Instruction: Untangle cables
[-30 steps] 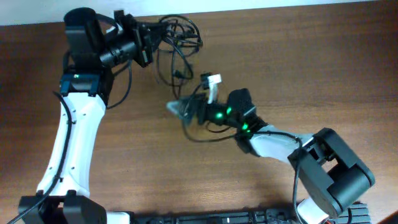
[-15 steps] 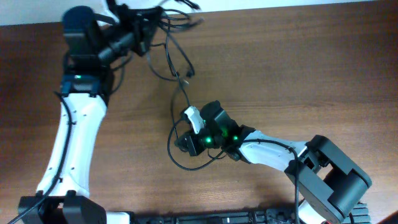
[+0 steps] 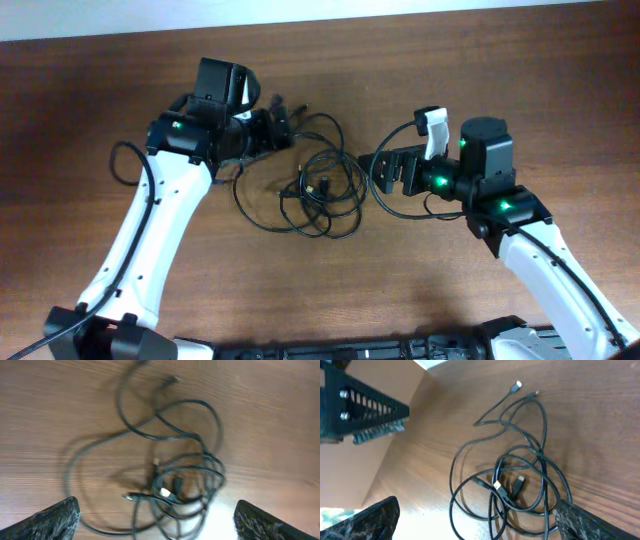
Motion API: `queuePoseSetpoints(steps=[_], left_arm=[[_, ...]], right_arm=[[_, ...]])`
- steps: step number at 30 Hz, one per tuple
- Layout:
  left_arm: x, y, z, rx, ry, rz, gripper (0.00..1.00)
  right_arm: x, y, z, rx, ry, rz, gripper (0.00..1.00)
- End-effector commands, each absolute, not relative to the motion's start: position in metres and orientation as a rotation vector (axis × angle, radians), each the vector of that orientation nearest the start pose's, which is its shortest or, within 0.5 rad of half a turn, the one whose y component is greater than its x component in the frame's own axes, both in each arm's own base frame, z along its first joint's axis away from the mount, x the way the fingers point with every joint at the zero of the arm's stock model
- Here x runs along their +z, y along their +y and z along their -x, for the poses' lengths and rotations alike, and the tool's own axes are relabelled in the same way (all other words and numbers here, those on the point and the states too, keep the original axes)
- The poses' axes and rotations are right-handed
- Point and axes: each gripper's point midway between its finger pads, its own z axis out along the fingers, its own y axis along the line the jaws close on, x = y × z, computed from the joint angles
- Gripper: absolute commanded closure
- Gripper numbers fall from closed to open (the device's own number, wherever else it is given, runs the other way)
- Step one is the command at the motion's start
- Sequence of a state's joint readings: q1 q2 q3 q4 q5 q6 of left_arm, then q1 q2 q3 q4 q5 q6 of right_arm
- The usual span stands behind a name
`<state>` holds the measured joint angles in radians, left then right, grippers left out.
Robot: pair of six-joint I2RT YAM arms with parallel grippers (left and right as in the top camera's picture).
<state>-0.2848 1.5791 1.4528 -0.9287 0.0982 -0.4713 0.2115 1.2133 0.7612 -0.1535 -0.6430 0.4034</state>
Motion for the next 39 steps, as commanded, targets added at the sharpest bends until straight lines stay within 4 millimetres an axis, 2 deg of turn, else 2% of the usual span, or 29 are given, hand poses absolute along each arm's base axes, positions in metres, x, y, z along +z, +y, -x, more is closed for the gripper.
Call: queuePoseSetpoints(steps=[1,2,4,6,7,9,10,13,16,17,18,19,21,23,24,25,26,27,29,30,31,32,33,34,35,36,37,39], left_arm=[[0.195,-0.081,-0.385,-0.230,2.607,0.424,0.01],[0.195,-0.079,-0.384,-0.227,2.609,0.433,0.01],[0.190,-0.082,-0.379,-0.248,2.643,0.429,0.01],[0.174,-0.084,-0.376,-0.226,2.706,0.432,0.01],[0.164,-0.085,-0.377,-0.221,2.731,0.436,0.01],[0.147,-0.087,-0.379,-0.215,2.778,0.441,0.01],[0.139,-0.090,-0.379,-0.226,2.802,0.446,0.01],[0.129,-0.090,-0.381,-0.215,2.821,0.450,0.01],[0.131,-0.091,-0.387,-0.227,2.798,0.445,0.01],[0.131,-0.091,-0.387,-0.227,2.797,0.445,0.01],[0.131,-0.092,-0.387,-0.228,2.797,0.445,0.01],[0.131,-0.091,-0.387,-0.227,2.798,0.445,0.01],[0.131,-0.091,-0.387,-0.228,2.799,0.445,0.01],[0.131,-0.092,-0.387,-0.232,2.800,0.445,0.01],[0.131,-0.092,-0.387,-0.232,2.800,0.444,0.01],[0.131,-0.092,-0.386,-0.232,2.801,0.445,0.01],[0.131,-0.092,-0.385,-0.228,2.806,0.446,0.01],[0.131,-0.092,-0.385,-0.229,2.807,0.446,0.01],[0.131,-0.092,-0.385,-0.229,2.807,0.446,0.01],[0.131,-0.092,-0.385,-0.229,2.807,0.446,0.01],[0.131,-0.092,-0.385,-0.231,2.808,0.446,0.01],[0.131,-0.093,-0.385,-0.239,2.808,0.444,0.01],[0.131,-0.094,-0.384,-0.249,2.811,0.443,0.01],[0.131,-0.094,-0.384,-0.249,2.810,0.443,0.01],[0.131,-0.094,-0.384,-0.249,2.810,0.443,0.01],[0.131,-0.094,-0.384,-0.248,2.811,0.443,0.01],[0.131,-0.094,-0.384,-0.248,2.811,0.444,0.01],[0.131,-0.094,-0.385,-0.248,2.809,0.443,0.01]], right_arm=[[0.148,0.194,-0.320,0.819,2.299,0.311,0.11],[0.126,0.197,-0.328,0.643,2.335,0.309,0.11],[0.093,0.199,-0.348,0.392,2.309,0.442,0.17],[0.072,0.203,-0.362,0.356,2.295,0.480,0.19],[0.066,0.209,-0.367,0.383,2.278,0.486,0.24],[0.069,0.219,-0.364,0.452,2.269,0.504,0.55],[0.068,0.220,-0.363,0.465,2.274,0.507,0.60],[0.066,0.220,-0.363,0.464,2.275,0.507,0.57],[0.047,0.224,-0.365,0.490,2.306,0.491,0.55],[0.044,0.225,-0.367,0.497,2.305,0.479,0.59],[0.041,0.226,-0.368,0.501,2.309,0.469,0.69],[0.037,0.225,-0.367,0.499,2.322,0.467,0.73],[0.033,0.231,-0.360,0.550,2.341,0.484,0.73],[0.034,0.246,-0.348,0.693,2.351,0.524,0.75],[0.036,0.252,-0.343,0.754,2.353,0.530,0.90],[0.043,0.261,-0.334,0.860,2.352,0.534,0.96],[0.057,0.260,-0.338,0.898,2.347,0.452,0.96],[0.089,0.258,-0.342,0.968,2.294,0.377,0.96],[0.170,0.251,-0.333,1.188,2.130,0.348,0.96],[0.221,0.235,-0.327,1.243,2.003,0.345,0.96],[0.242,0.224,-0.326,1.224,1.943,0.344,0.96],[0.247,0.222,-0.326,1.220,1.928,0.345,0.94],[0.242,0.226,-0.320,1.236,1.956,0.353,0.87],[0.207,0.225,-0.313,1.134,2.094,0.357,0.65],[0.179,0.209,-0.317,0.999,2.221,0.252,0.52],[0.156,0.189,-0.317,0.858,2.328,0.153,0.54],[0.142,0.173,-0.312,0.751,2.406,0.093,0.50],[0.167,0.178,-0.317,0.725,2.362,0.192,0.30]])
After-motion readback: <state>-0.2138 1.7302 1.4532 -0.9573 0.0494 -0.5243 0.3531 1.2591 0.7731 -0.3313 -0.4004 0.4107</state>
